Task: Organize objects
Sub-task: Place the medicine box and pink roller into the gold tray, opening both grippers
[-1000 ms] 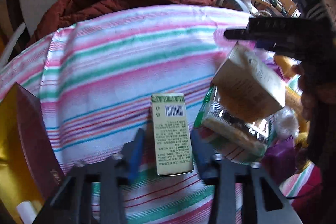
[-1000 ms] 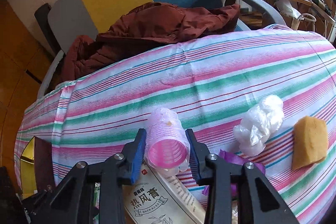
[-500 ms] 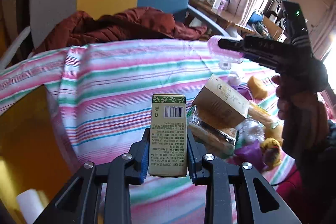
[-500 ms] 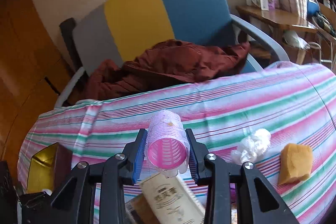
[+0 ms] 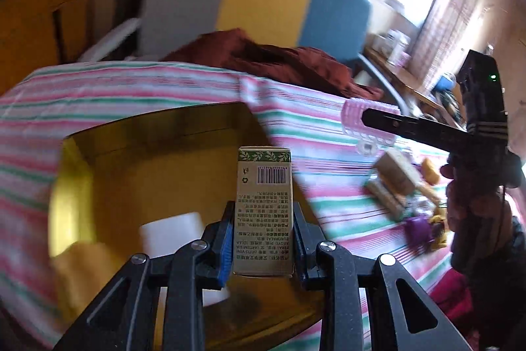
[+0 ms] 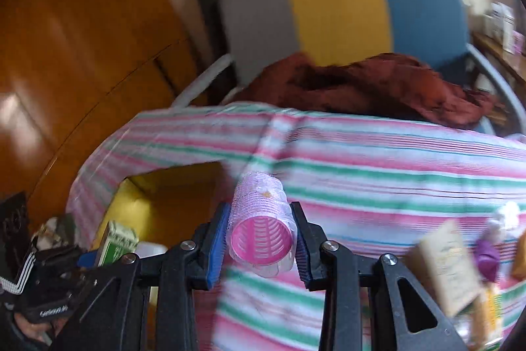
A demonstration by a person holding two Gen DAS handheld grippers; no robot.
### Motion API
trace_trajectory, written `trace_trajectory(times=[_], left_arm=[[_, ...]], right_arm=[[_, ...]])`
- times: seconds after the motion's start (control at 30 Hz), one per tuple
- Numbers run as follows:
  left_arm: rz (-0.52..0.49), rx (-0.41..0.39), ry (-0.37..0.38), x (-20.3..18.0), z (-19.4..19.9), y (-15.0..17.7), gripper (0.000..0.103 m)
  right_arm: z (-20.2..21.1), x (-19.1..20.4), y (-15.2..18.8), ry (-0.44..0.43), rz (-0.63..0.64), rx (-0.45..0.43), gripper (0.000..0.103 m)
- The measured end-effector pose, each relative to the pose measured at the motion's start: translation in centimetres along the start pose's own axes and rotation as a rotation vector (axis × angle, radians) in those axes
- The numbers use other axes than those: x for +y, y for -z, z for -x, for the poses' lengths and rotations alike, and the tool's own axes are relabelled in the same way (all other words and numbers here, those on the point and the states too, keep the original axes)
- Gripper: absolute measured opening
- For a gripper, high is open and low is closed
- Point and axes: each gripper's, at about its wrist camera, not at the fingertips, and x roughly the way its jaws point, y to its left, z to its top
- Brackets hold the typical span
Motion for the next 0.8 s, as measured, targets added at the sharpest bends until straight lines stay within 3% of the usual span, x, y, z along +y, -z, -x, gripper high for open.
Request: trace_trajectory(times=[0.17, 0.37, 0.43, 0.47, 0.5, 0.53, 0.8], left_arm=[[0.054, 0.005, -0.067, 4.8, 2.4, 3.6, 0.03], [0.106, 0.055, -0.089, 7.8, 2.4, 7.6, 0.03], [0.116, 0.059, -0.098, 8.2, 2.4, 8.3, 0.034], [0.12, 0.065, -0.096, 8.3, 2.3, 8.5, 0.038], [0.122, 0.063, -0.094, 8.4, 2.3, 8.4, 0.049], [0.124, 0.053, -0.095, 8.4, 2.6, 8.5, 0.057], [0.123, -0.011, -0.097, 8.9, 4.1, 8.2, 0.062]], right_arm=[[-4.1, 5.6, 0.3, -0.05, 0.057, 0.101, 0.035], [-10.5, 7.7, -0.4, -0.076, 0.009, 0.241, 0.037], [-11.8, 7.4, -1.2, -0.048, -0.03, 0.235, 0.041], [-12.1, 7.1, -1.5, -0.024, -0.055, 0.226, 0.053], [-12.3, 6.8, -1.7, 0.001, -0.079, 0.215, 0.066], [-12.2, 6.3, -2.0, 0.031, -0.103, 0.195, 0.068], [-9.3, 6.5, -0.1, 0.091, -0.064, 0.17, 0.07]])
